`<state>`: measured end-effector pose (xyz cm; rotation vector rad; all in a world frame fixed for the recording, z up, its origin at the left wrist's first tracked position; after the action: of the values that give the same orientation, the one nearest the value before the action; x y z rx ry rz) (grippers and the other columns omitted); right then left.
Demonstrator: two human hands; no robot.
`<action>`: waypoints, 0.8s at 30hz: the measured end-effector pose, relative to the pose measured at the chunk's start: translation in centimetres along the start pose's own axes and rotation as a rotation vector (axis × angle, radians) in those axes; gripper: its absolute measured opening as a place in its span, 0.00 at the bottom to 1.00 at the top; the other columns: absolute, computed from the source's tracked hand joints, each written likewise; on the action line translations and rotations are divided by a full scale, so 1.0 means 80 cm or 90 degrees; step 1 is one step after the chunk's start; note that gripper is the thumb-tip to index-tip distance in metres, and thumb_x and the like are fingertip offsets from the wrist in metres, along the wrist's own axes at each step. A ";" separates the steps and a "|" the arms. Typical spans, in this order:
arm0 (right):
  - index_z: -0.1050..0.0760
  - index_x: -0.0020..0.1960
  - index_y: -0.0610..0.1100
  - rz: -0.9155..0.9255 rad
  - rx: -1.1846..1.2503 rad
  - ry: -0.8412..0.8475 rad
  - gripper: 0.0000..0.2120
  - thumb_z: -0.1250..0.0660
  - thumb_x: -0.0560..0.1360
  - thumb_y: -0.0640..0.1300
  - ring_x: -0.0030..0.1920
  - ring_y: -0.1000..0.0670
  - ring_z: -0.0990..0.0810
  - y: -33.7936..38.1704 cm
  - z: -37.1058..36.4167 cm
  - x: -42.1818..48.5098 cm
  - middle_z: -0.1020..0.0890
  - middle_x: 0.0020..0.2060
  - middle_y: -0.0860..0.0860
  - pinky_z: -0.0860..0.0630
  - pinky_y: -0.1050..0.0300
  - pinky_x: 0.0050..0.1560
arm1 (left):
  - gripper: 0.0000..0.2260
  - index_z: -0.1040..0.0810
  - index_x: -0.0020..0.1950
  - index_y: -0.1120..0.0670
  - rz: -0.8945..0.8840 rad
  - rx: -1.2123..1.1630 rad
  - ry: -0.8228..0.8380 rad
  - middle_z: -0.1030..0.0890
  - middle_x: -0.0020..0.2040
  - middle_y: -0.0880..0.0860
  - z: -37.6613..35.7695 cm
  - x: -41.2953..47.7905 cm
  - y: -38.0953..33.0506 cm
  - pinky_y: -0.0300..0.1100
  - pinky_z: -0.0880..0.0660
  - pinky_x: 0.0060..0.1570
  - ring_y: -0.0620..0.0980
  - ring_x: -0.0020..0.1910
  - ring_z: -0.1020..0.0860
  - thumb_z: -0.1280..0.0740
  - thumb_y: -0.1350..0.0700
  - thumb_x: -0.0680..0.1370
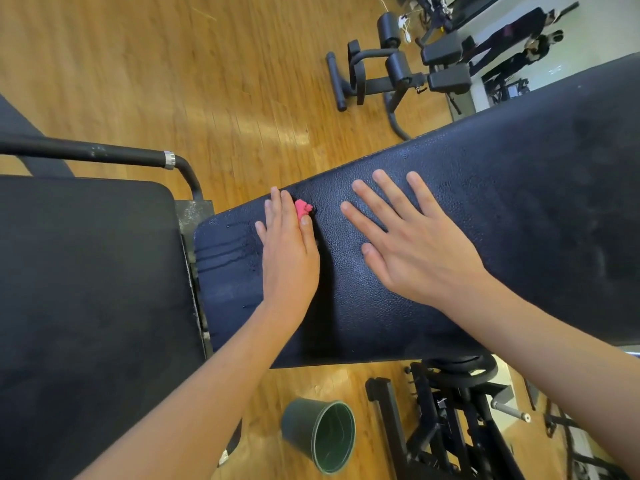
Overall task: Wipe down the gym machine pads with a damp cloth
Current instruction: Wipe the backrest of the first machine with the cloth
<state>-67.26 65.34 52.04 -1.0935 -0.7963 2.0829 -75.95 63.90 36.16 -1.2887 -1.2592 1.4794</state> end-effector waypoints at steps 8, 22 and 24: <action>0.48 0.84 0.46 0.003 0.009 -0.003 0.30 0.56 0.84 0.54 0.82 0.36 0.50 0.002 0.002 0.002 0.46 0.82 0.41 0.53 0.33 0.79 | 0.24 0.48 0.84 0.57 0.003 0.026 0.011 0.51 0.84 0.54 0.005 0.054 -0.021 0.54 0.59 0.81 0.51 0.83 0.55 0.52 0.51 0.88; 0.51 0.84 0.46 0.001 0.013 0.001 0.30 0.59 0.83 0.55 0.82 0.37 0.53 0.004 0.002 0.005 0.49 0.83 0.42 0.54 0.33 0.79 | 0.24 0.47 0.84 0.54 0.037 0.045 0.010 0.51 0.84 0.50 -0.013 -0.033 -0.012 0.58 0.49 0.81 0.48 0.82 0.57 0.52 0.50 0.87; 0.50 0.84 0.46 -0.001 0.017 -0.001 0.31 0.58 0.83 0.55 0.82 0.37 0.52 0.005 0.003 0.006 0.48 0.83 0.42 0.54 0.33 0.79 | 0.24 0.47 0.83 0.56 0.025 0.058 -0.001 0.51 0.84 0.52 -0.006 -0.016 -0.011 0.55 0.54 0.81 0.50 0.83 0.54 0.53 0.50 0.87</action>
<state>-67.77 65.42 51.66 -1.0774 -0.7676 2.0871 -75.27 62.94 37.28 -1.2589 -1.1606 1.5484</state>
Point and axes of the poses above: each hand's wrist, its own x-axis towards the middle knuckle, its own z-axis out of the back of the hand, y = z × x, the point moved 4 cm from there along x, towards the middle knuckle
